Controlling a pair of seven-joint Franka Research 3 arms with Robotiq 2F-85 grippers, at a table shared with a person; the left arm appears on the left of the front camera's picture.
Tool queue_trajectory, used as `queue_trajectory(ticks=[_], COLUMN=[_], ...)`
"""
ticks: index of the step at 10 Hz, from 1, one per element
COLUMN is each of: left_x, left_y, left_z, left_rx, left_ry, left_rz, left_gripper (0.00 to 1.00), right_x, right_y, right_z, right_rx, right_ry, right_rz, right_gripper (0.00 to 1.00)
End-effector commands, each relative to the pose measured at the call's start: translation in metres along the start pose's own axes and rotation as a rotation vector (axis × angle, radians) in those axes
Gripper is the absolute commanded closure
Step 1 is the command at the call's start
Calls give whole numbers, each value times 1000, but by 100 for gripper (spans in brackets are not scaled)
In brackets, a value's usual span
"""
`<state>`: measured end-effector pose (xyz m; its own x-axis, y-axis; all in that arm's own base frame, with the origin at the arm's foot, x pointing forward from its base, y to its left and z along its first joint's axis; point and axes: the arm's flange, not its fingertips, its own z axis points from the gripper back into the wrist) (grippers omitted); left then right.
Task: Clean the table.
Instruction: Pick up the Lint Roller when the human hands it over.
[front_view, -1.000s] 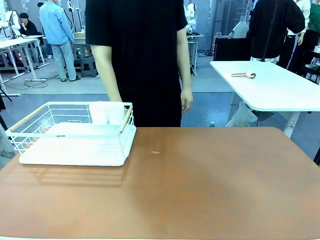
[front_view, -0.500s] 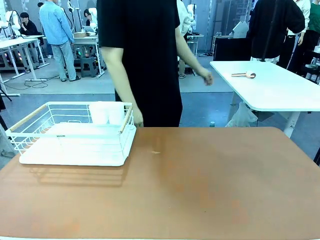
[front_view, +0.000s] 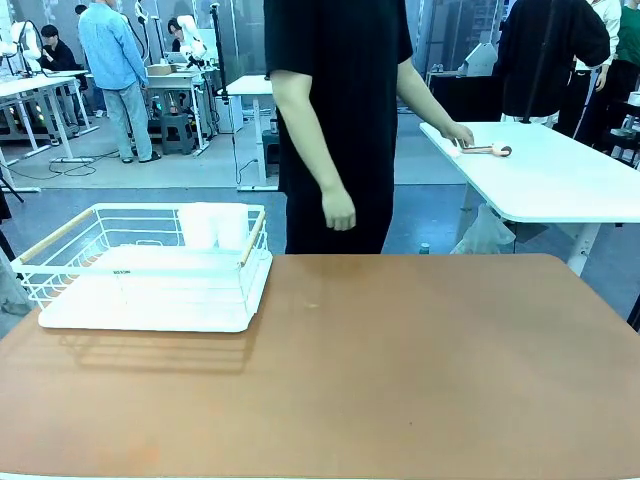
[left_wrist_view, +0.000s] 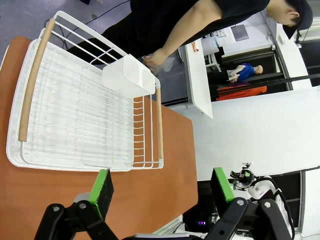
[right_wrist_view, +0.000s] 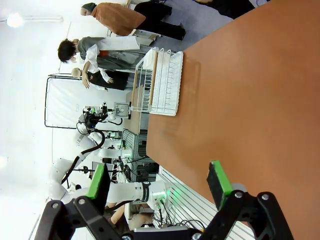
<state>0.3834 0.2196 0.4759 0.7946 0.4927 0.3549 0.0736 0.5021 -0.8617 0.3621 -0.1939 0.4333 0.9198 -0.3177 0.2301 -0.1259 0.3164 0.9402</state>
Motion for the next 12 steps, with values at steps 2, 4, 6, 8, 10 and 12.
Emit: queue_trajectory(ticks=[2,4,6,8,10,12], left_x=[0,0,0,0,0,0], left_y=[-1,-1,-1,-1,-1,-1], left_z=[2,2,2,2,2,2], left_rx=[-19,-19,-19,-19,-19,-19], left_ry=[-4,-4,-4,-4,-4,-4], left_rz=[-1,-1,-1,-1,-1,-1], left_gripper=[0,0,0,0,0,0], right_x=[1,1,1,1,1,1], right_y=[3,3,3,3,3,3], right_z=[0,0,0,0,0,0], right_rx=[16,16,16,16,16,16], right_ry=[-2,-2,-2,-2,-2,-2], right_rz=[4,4,4,4,4,4], right_gripper=[0,0,0,0,0,0])
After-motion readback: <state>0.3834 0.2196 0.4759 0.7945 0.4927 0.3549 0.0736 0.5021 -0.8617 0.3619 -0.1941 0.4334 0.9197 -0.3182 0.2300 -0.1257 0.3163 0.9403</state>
